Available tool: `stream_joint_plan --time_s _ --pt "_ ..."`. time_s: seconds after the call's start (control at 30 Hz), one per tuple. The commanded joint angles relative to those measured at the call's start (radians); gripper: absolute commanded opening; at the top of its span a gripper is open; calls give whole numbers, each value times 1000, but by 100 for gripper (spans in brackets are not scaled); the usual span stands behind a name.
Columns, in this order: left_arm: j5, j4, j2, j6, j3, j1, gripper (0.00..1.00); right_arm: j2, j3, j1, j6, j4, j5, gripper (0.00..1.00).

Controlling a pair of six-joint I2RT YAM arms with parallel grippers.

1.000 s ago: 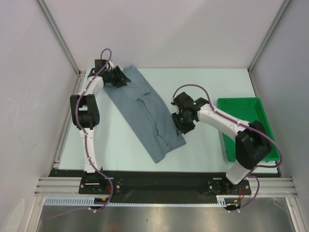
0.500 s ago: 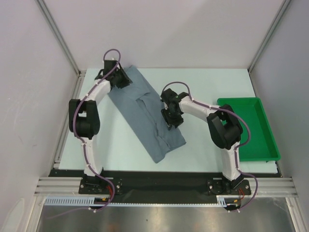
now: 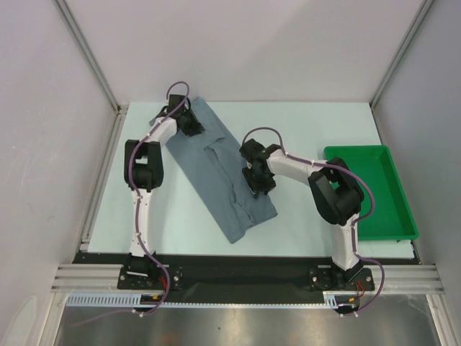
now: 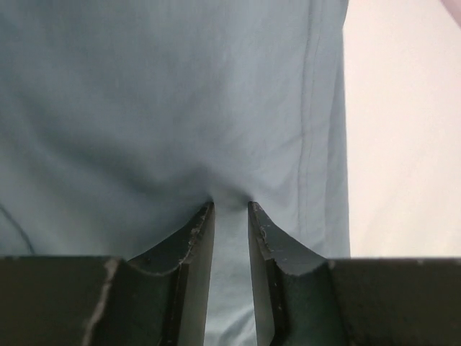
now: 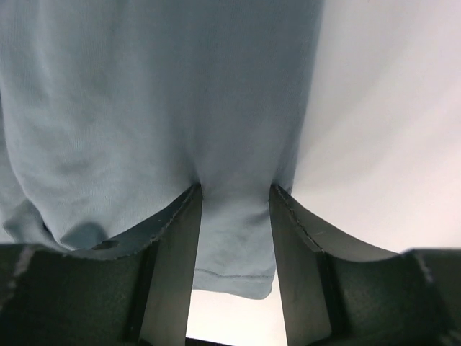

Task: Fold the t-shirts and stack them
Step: Fold the tshirt

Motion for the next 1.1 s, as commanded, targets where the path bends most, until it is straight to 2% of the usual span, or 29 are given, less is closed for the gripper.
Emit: stream_joint_plan --time_s 0.0,0.1,0.17,0.3,0.47,0.8,0.93,1.07 --pt "67 -123 97 42 128 15 31 -19 -109 58 69 -50 -18 48" --pt "148 -178 177 113 270 42 33 -35 -169 107 112 -36 -26 49" --pt "201 -272 256 150 409 70 34 -39 -192 147 160 -19 -70 49" --pt "386 -276 284 138 428 110 34 -39 -198 219 212 -7 -167 49" --pt "446 -252 292 132 427 79 33 -35 -146 291 189 -27 -212 49" --pt "457 -253 281 145 412 -91 35 -97 -219 355 166 5 -305 49" --pt "399 -264 202 179 344 -108 37 -152 -245 383 154 1 -292 48" --pt "316 -261 16 214 283 -82 44 -232 -239 334 140 -31 -207 49"
